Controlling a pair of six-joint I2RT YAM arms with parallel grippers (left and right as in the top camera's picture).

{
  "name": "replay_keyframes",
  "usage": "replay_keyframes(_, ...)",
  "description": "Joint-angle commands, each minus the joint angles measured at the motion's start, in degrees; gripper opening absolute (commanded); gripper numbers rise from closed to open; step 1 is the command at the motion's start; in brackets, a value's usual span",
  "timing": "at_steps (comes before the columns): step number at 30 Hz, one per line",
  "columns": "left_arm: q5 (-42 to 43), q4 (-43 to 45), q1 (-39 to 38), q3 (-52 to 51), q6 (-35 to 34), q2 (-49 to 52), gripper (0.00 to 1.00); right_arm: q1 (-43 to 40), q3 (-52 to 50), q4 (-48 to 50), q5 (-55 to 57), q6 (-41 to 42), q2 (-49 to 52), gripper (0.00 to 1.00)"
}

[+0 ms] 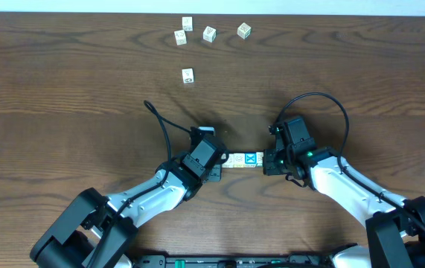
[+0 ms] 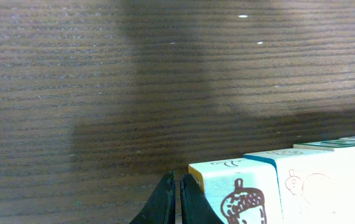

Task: Lift 5 blocks

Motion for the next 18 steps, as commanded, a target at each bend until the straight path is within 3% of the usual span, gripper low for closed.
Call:
replay_keyframes(1,6.2,2.4,-1.4,1.0,-0.7,-1.6,0.07,3.4,0.5,1.3,-12.8,-1.1,-1.3,0.01)
replay_keyframes(18,6.2,2.4,-1.4,1.1,-0.5,-4.3,0.06,3.4,2.0,1.6,-12.7,-1.1,-4.3,0.01)
